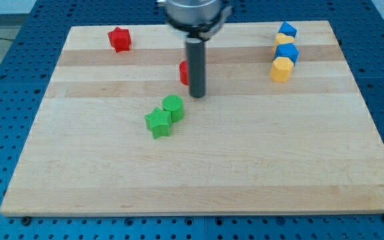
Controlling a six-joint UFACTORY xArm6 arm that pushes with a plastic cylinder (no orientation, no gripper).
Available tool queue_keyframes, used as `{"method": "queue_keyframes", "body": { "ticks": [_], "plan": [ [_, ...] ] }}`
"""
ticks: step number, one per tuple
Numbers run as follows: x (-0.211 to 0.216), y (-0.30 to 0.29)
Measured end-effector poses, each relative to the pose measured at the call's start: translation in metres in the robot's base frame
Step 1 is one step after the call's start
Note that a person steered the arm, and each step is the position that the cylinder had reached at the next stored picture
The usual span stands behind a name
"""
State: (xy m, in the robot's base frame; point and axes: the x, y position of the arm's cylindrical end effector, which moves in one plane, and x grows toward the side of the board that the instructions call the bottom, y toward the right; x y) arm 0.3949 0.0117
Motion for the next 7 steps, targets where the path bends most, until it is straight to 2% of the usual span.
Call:
{"method": "queue_keyframes", "body": {
  "ticks": [1, 2, 3, 4, 5, 6, 7],
  "plan": [
    [-0.044, -0.01],
    [-0.087, -0.078],
    [-0.056, -0.06],
    [-0.029, -0.106],
    [-0.067, -0.144],
    [-0.083, -0.139],
    [-0.05, -0.11]
  ]
}}
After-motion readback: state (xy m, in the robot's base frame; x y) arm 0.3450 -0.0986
